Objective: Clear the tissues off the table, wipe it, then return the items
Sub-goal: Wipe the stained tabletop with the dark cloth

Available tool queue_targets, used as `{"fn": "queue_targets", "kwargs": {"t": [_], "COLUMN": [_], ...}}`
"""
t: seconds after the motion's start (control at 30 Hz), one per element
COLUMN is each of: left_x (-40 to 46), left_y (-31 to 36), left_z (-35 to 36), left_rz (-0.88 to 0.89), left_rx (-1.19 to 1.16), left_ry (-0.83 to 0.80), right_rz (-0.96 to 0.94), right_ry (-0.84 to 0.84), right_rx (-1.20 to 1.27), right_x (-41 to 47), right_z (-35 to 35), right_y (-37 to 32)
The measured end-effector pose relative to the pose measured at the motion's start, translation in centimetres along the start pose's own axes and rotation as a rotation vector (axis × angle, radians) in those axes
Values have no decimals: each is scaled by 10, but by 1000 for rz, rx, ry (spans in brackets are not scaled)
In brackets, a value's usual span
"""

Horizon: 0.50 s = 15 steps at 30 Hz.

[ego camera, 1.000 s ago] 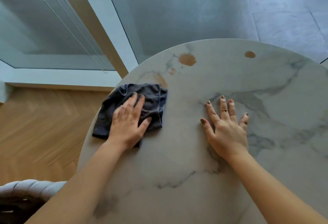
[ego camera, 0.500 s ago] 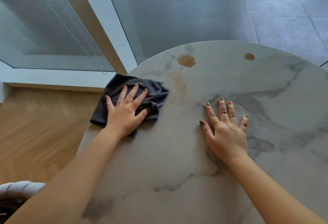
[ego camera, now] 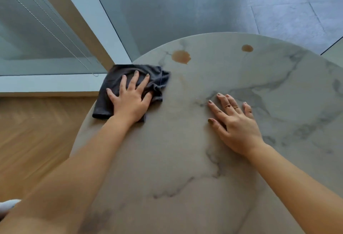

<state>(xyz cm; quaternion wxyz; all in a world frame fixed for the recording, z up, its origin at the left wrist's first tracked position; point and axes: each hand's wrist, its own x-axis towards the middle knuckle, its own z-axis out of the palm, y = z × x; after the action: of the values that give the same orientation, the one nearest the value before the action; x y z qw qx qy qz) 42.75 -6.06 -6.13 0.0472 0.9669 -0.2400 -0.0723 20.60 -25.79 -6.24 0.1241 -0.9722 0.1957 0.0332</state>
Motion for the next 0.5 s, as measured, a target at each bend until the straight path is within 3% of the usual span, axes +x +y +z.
{"fn": "queue_targets", "kwargs": {"t": [0.07, 0.17, 0.3, 0.4, 0.5], "left_x": [25, 8, -46, 0, 70], "left_y": [47, 96, 55, 28, 60], "left_z": [4, 11, 17, 3, 2], "left_rz": [-26, 175, 333, 167, 14], "left_rx": [-1, 36, 84, 34, 7], "left_ry": [1, -17, 18, -16, 9], "right_rz": [-6, -18, -16, -32, -35], "right_ry": [26, 44, 81, 90, 148], "right_rx": [11, 28, 60, 73, 69], "right_x": [-1, 0, -1, -1, 0], "right_z": [3, 4, 5, 8, 11], "right_y": [1, 1, 5, 5, 6]}}
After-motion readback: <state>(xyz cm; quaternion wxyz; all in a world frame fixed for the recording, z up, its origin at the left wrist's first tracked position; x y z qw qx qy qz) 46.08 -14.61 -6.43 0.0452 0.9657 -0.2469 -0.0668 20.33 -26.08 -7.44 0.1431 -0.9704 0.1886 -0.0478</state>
